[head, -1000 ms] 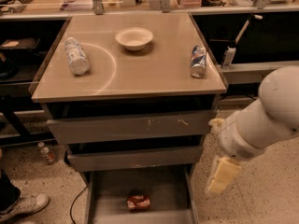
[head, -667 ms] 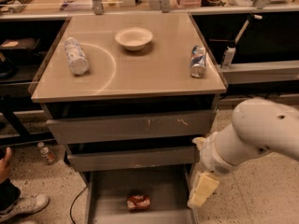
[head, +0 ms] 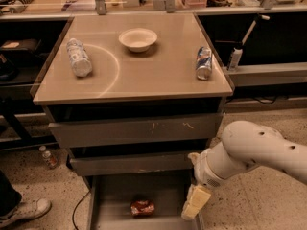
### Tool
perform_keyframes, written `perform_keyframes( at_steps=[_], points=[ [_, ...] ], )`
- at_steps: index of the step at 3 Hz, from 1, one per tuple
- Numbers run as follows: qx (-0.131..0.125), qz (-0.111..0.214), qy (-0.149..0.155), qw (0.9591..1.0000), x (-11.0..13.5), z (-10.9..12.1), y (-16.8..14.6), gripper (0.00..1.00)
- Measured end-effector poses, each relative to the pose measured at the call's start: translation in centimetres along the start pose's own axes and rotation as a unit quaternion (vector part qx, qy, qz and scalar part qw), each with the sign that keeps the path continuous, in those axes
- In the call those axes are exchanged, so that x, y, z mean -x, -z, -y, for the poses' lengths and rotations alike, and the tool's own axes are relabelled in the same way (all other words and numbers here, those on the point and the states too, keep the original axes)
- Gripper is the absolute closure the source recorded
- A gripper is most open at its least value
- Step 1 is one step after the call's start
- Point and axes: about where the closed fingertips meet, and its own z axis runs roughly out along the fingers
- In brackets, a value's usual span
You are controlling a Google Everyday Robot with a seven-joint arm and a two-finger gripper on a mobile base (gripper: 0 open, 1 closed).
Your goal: Pick coke can from bottom drawer and place on counter
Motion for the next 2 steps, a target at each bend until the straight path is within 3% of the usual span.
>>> perform_keyframes(
  at_steps=[1, 2],
  points=[
    [0.009, 0.024, 0.01, 0.9996, 0.8, 0.3, -3.6, 0.0],
    [0.013, 0.045, 0.016, 0.9988, 2.1, 1.3, -9.5, 0.0]
  ],
)
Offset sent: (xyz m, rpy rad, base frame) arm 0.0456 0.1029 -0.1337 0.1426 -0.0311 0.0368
